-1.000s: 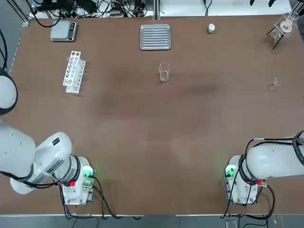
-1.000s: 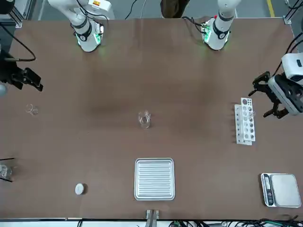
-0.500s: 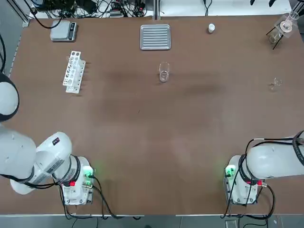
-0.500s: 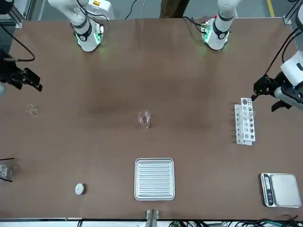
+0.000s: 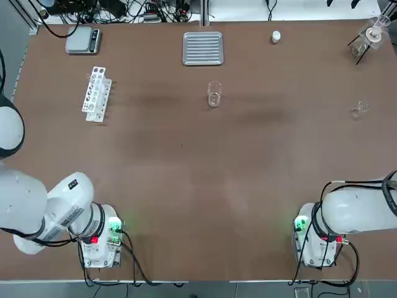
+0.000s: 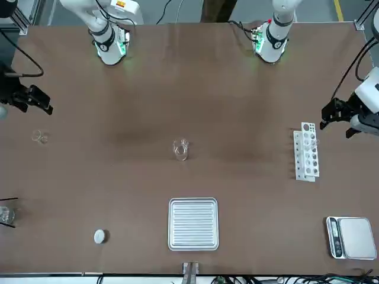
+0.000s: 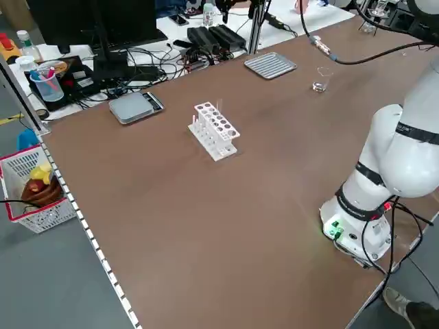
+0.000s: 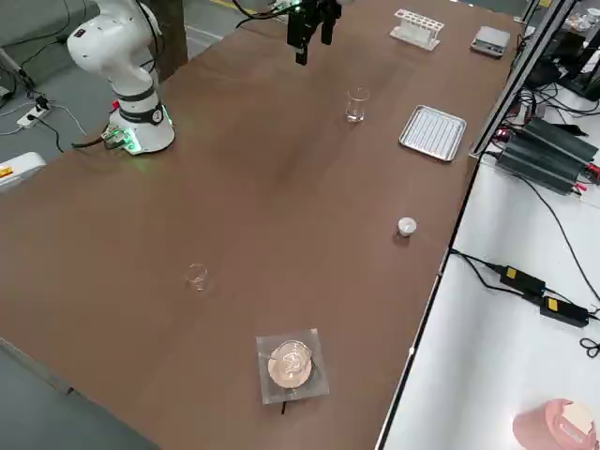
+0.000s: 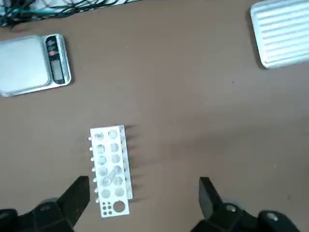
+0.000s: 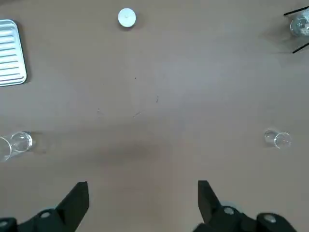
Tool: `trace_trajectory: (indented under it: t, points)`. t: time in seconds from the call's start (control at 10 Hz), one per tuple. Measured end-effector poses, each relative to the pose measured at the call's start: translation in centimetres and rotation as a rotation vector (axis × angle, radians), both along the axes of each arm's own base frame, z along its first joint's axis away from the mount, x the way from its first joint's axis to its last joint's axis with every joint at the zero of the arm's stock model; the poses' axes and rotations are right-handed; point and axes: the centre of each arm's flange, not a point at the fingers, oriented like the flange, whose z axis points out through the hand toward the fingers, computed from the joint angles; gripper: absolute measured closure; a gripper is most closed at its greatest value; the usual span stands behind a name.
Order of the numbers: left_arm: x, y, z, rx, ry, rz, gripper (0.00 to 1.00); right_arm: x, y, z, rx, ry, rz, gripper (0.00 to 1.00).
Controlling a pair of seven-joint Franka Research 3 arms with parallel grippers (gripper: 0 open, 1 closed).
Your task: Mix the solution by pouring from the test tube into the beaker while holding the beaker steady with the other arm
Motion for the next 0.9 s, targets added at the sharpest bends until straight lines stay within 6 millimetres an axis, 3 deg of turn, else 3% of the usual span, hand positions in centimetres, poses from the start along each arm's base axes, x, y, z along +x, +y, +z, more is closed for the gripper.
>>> trace_trajectory:
  t: [0.6, 0.9]
  points:
    - [-0.4, -0.2, 4.1, -0.015, -0.008, 0.107, 0.00, 0.0, 0.0, 0.0, 0.000, -0.004, 0.000, 0.00]
    - [-0.6, -0.7, 4.6, -0.015, 0.000, 0.097, 0.00, 0.0, 0.0, 0.0, 0.000, -0.004, 0.001, 0.00]
